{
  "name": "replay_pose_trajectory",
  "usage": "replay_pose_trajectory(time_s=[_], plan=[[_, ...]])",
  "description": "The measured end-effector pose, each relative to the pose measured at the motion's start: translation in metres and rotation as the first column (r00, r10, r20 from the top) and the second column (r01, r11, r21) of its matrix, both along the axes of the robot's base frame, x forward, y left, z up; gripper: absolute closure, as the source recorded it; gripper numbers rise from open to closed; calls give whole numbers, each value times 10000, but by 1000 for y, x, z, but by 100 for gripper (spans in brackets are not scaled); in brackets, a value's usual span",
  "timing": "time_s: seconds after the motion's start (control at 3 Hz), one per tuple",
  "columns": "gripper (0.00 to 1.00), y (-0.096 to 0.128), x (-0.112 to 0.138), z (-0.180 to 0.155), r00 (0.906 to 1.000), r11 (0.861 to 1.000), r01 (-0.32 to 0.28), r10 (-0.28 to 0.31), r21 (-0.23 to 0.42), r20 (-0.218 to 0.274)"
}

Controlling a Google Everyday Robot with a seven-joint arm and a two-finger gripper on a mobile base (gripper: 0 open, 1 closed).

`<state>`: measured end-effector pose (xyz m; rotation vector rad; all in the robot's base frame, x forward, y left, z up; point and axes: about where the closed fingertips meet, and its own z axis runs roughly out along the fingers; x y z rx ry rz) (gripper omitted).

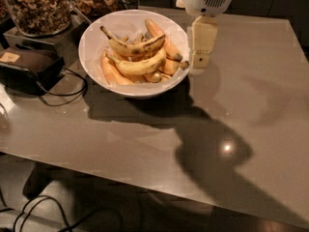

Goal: Pick banana from white bowl

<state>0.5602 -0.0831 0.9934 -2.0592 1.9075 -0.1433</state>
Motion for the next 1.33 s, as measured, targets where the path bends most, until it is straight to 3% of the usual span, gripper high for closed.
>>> replay_pose_trajectory(time_s=[0.67,1.33], plan=[[0,16,13,3,9996,9995,-153,146,264,241],[33,41,28,1,9992,9983,-386,383,435,60]])
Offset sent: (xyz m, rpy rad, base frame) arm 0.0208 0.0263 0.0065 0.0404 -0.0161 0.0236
